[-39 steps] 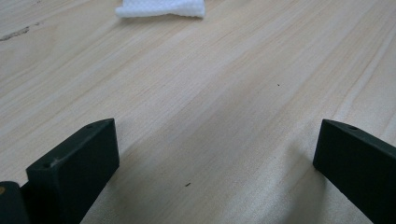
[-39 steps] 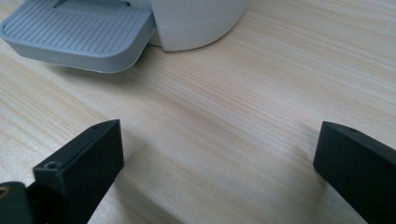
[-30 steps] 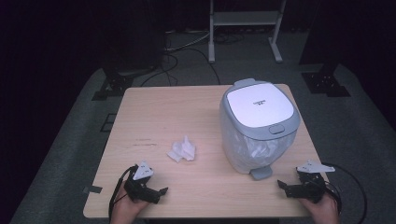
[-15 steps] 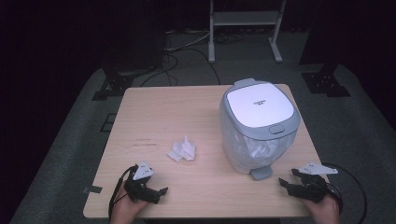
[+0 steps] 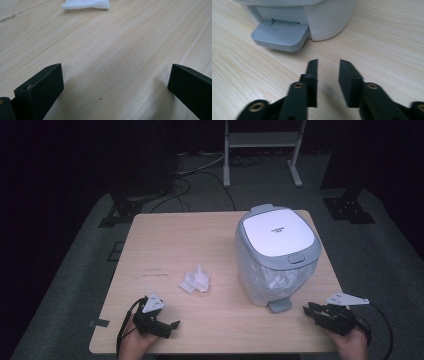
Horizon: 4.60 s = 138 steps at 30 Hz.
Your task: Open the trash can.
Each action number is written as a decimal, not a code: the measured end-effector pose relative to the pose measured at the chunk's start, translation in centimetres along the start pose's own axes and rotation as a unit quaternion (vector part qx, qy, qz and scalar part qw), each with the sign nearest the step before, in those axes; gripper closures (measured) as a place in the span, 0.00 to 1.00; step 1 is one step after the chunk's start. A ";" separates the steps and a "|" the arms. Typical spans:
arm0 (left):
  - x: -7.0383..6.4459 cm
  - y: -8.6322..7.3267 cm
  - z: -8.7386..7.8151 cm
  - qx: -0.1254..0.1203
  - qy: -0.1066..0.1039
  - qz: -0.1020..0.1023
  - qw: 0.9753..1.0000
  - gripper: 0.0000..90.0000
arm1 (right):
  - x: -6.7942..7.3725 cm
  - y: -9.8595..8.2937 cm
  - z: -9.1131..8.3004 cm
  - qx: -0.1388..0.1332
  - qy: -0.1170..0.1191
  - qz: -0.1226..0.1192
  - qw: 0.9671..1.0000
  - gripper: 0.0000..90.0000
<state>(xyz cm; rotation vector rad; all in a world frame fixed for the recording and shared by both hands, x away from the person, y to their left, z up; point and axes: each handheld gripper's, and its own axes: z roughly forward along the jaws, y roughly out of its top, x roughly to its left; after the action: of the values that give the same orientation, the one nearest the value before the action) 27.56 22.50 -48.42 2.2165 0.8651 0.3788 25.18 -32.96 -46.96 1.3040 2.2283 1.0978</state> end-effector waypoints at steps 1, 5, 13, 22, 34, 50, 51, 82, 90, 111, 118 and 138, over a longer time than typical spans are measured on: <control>0.0 0.0 0.0 0.000 0.000 0.000 1.000 0.00 | 0.0 0.1 -0.1 0.000 0.003 0.000 1.000 0.84; 0.0 0.0 0.0 0.000 0.000 0.000 1.000 0.00 | 0.0 0.4 -0.4 0.000 0.013 -0.003 1.000 1.00; 0.0 0.0 0.0 0.000 0.000 0.000 1.000 0.00 | 0.2 1.2 -0.8 -0.008 0.029 -0.005 1.000 1.00; 0.0 0.0 0.0 0.000 0.000 0.000 1.000 0.00 | 0.5 2.3 -0.7 -0.015 0.045 -0.012 0.999 1.00; 0.0 0.0 0.0 0.000 0.000 0.000 1.000 0.00 | 1.6 3.4 0.1 -0.009 0.062 -0.032 0.998 1.00; 0.0 0.0 0.0 0.000 0.000 0.000 1.000 0.00 | 2.7 4.4 1.5 -0.004 0.077 -0.044 0.996 1.00; 0.0 0.0 0.0 0.000 0.000 0.000 1.000 0.00 | 2.8 4.4 1.6 -0.004 0.078 -0.044 0.996 1.00; 0.0 0.0 0.0 0.000 0.000 0.000 1.000 0.00 | 3.5 4.5 3.2 0.011 0.082 -0.046 0.995 1.00; 0.0 0.0 0.0 0.000 0.000 0.000 1.000 0.00 | 3.6 4.4 3.4 0.008 0.090 -0.043 0.995 1.00; 0.0 0.0 0.0 0.000 0.000 0.000 1.000 0.00 | 4.0 4.0 3.9 0.003 0.082 -0.047 0.996 1.00; 0.0 0.0 0.0 0.000 0.000 0.000 1.000 0.00 | 3.9 3.9 4.0 0.001 0.083 -0.044 0.996 1.00; 0.0 0.0 0.0 0.000 0.000 0.000 1.000 0.00 | 3.9 3.4 4.4 0.007 0.079 -0.044 0.996 1.00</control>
<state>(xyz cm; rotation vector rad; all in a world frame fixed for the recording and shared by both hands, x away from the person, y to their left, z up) 27.55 22.50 -48.43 2.2162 0.8654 0.3792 27.88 -26.64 -46.86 1.1493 2.3858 1.1923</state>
